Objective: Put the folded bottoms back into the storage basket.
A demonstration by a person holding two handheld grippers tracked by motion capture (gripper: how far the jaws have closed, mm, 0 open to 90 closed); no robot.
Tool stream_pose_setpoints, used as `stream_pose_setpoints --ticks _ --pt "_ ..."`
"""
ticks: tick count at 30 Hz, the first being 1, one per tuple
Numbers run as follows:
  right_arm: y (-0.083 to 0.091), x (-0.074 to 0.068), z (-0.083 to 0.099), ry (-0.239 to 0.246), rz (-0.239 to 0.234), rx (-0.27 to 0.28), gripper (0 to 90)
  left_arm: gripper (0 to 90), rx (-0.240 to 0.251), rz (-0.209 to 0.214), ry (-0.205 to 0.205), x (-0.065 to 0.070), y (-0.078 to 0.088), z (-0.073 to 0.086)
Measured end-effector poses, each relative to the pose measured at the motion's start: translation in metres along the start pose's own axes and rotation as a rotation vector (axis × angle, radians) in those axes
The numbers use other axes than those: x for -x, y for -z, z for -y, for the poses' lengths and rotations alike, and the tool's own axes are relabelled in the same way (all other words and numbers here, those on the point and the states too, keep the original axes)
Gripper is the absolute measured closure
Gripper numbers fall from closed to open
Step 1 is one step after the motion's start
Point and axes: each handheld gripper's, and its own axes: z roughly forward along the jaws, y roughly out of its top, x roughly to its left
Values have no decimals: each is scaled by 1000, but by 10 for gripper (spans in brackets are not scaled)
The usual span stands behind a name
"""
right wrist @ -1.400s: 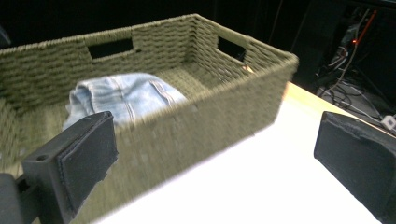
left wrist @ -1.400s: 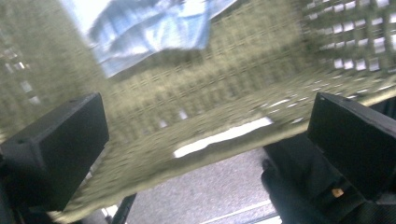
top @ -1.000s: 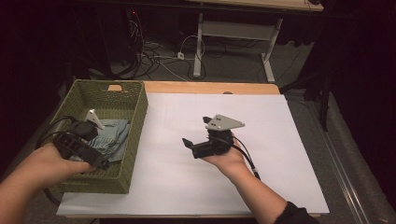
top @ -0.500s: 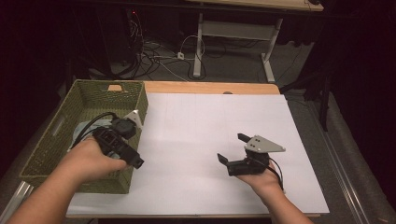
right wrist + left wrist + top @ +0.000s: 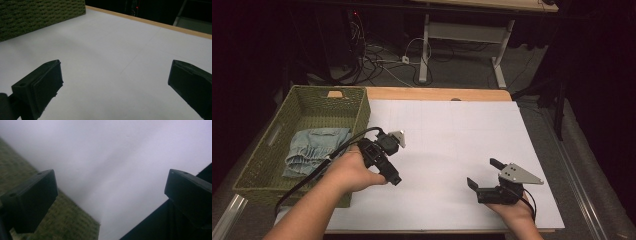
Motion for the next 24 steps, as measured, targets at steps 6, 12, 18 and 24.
stream_pose_setpoints --ticks 6,12,18,24 --pt "1 3 8 -19 11 -19 0 0 -25 42 -18 10 -43 -13" --pt "1 3 13 -29 5 -31 0 0 -44 61 -42 19 -72 -14" --pt "-2 2 16 -31 -4 -43 0 0 -13 79 -48 25 -94 -10" --pt "-5 0 17 -34 -20 -47 0 0 135 77 -48 30 -100 3"
